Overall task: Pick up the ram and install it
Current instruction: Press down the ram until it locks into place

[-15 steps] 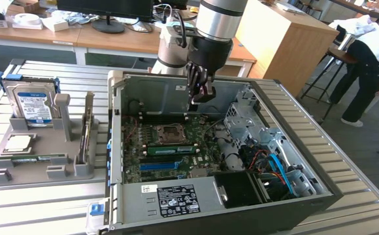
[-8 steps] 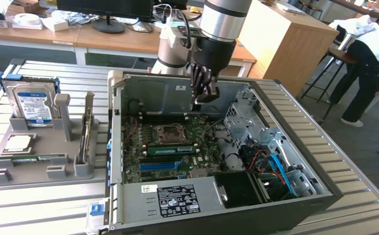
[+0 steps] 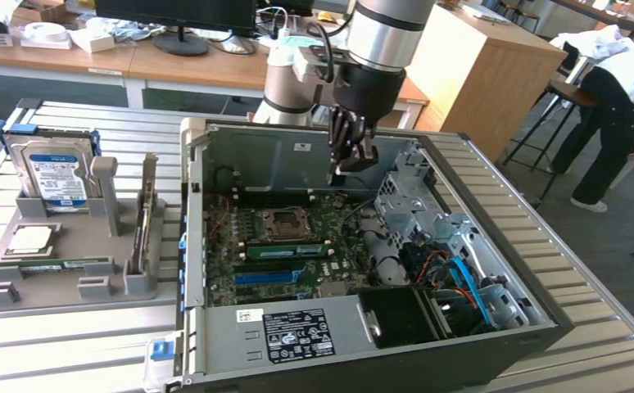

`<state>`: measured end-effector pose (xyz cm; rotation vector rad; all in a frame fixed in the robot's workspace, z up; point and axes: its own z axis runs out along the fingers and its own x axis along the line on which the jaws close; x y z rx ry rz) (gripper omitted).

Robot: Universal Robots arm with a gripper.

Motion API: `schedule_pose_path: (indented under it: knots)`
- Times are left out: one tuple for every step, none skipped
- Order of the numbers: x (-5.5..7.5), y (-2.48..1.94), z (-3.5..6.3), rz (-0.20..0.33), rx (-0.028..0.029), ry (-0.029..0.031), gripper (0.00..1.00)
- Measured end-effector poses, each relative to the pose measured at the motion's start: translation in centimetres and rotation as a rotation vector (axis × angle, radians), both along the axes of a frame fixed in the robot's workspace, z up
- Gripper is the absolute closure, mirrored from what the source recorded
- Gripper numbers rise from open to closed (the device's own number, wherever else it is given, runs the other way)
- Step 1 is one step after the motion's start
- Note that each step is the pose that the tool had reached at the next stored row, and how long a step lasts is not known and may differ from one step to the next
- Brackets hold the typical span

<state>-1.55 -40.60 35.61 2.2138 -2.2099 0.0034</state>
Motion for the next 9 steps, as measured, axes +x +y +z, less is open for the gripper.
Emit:
schedule_pose_path:
  knots:
    - [0.2,0.0,0.0,0.0,0.0,0.0,0.9]
    - [0.3,0.0,0.0,0.0,0.0,0.0,0.9]
    - [0.5,0.0,0.0,0.0,0.0,0.0,0.9]
    - [0.6,0.0,0.0,0.0,0.0,0.0,0.9]
    - [0.8,0.0,0.0,0.001,0.0,0.0,0.9]
    - [0.9,0.0,0.0,0.001,0.0,0.0,0.9]
    - [1.0,0.0,0.0,0.001,0.0,0.0,0.9]
    - [1.1,0.0,0.0,0.001,0.0,0.0,0.9]
    - [1.2,0.0,0.0,0.001,0.0,0.0,0.9]
